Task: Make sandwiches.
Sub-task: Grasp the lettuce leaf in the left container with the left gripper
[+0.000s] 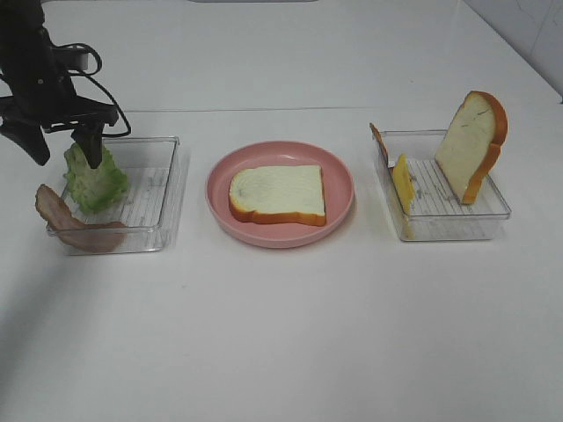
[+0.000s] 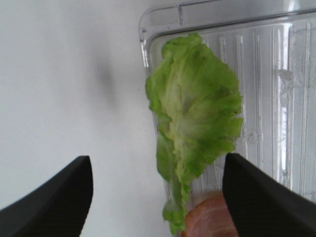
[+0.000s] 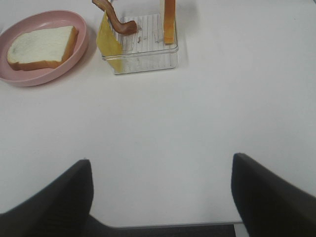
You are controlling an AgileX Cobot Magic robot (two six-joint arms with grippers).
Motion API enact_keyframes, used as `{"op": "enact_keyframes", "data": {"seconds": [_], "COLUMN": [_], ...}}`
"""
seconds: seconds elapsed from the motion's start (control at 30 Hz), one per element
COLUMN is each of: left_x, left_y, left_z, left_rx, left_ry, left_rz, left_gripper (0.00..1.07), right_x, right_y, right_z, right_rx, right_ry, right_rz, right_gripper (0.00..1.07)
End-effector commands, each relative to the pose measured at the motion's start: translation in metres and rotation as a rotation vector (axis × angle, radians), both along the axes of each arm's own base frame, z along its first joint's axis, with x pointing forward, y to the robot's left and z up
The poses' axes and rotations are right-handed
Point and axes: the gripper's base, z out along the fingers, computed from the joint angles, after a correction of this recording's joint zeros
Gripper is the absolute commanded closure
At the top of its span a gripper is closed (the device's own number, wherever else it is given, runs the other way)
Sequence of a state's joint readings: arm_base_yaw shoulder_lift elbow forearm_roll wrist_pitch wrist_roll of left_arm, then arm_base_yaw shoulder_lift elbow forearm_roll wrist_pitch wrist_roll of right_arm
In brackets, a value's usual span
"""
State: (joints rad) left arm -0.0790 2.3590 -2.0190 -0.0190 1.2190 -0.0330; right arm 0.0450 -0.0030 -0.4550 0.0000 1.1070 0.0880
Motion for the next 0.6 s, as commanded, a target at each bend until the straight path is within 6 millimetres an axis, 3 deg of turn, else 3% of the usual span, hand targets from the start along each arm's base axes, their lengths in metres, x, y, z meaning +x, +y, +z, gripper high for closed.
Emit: {"op": "enact_keyframes", "data": {"seconds": [0.03,0.33,0.37,0.4,0.47,0.6], "left_x": [-0.0047,-0.0045,-0.0040,-0.0040,-0.0031,-0.0027], "left_y": [0.0004,-0.0009,-0.0010,-0.0010,-0.0011,-0.0016], "left_z": [-0.0006,-0.0039,-0.0039,-0.0039,-0.0039,-0.0038], "left_rx": [0.005,0.007,0.006,0.006,0.005,0.001], "left_ry": [0.051,0.058,0.052,0.052,0.042,0.038], "left_rz": [-0.003,-0.007,-0.007,-0.007,-0.010,-0.027], "left_gripper": [0.46,0.74,0.85,0.85,1.01,1.07], "right_x": [-0.0032,-0.0032,-0.0032,-0.0032,-0.0032,-0.0032], "right_y": [-0.0001,-0.0001,-0.0001,-0.0001,-0.0001,-0.0001], "right_z": [-0.0005,-0.0005,-0.0005,-0.0005,-0.0005,-0.0005], "right_rx": [-0.002,-0.002,-0.002,-0.002,-0.002,-0.002], "right_ry": [-0.035,-0.035,-0.035,-0.035,-0.035,-0.035], "right_rz": [0.003,0.003,0.003,0.003,0.003,0.003], "right_gripper": [0.32,0.32,0.32,0.32,0.32,0.32]}}
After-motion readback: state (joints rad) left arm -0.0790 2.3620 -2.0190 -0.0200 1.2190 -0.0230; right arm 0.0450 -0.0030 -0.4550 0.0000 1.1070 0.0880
